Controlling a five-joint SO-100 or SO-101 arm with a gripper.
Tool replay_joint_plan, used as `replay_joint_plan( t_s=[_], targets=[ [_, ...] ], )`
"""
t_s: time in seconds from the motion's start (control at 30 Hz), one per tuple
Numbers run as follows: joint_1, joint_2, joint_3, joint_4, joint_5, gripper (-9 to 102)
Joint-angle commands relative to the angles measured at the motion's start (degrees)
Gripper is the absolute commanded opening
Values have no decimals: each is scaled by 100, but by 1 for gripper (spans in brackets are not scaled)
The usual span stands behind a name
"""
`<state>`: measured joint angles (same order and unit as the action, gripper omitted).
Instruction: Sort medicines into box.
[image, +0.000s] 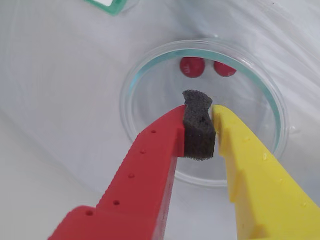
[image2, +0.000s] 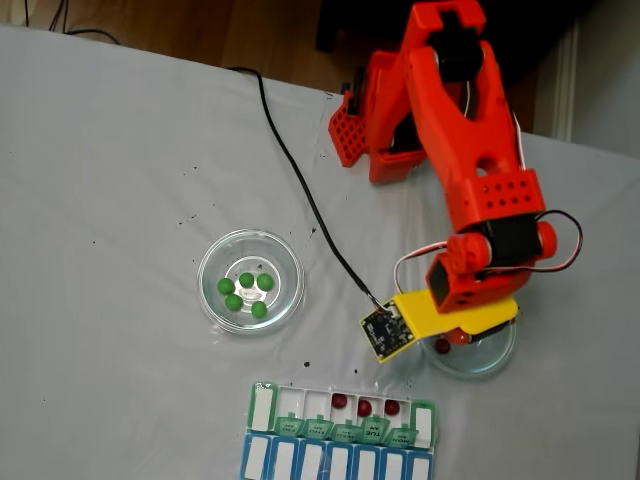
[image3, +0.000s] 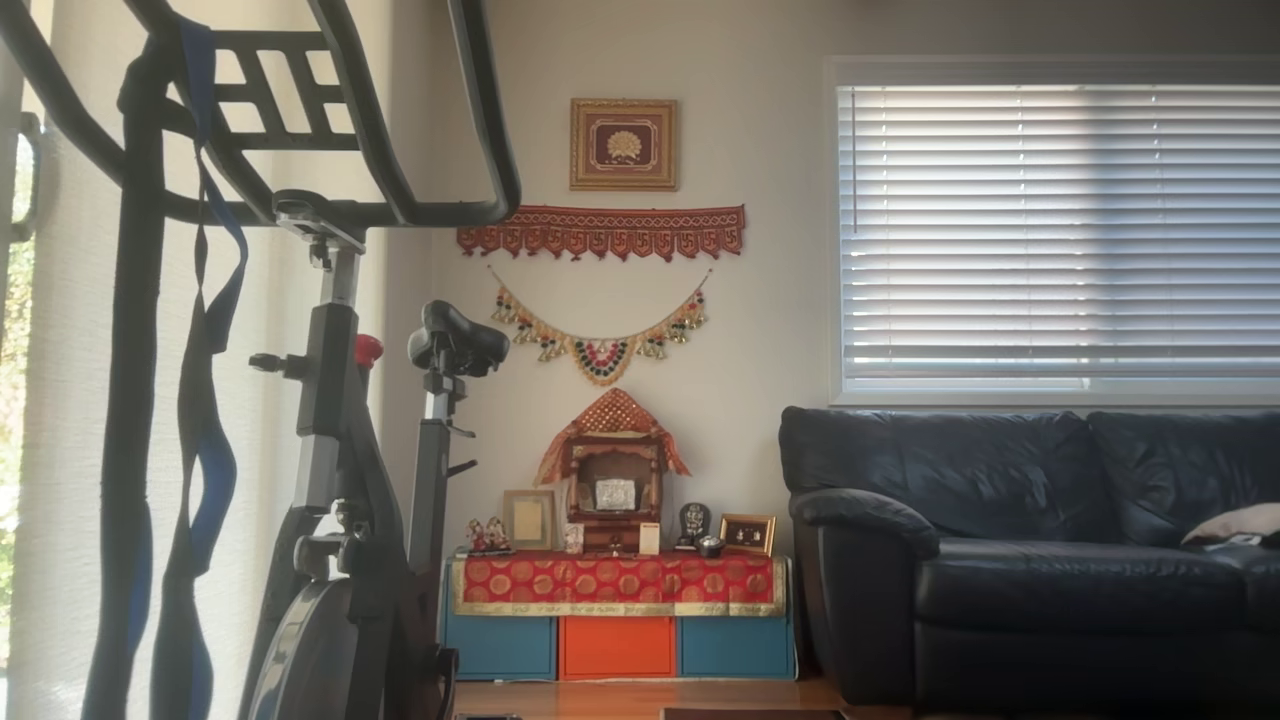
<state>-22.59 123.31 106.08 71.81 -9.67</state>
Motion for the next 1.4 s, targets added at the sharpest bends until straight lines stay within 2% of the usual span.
replay_joint_plan(
  t_s=[0.0, 0.4, 0.57, 1.0, 1.37],
  targets=[
    [-185, -62, -492, -26, -53, 2],
    [-501, 62, 79, -501, 35, 1],
    [-483, -422, 132, -826, -246, 1],
    [-492, -765, 220, -888, -1020, 2],
    [-580, -633, 861, -1705, -1099, 5]
  ],
)
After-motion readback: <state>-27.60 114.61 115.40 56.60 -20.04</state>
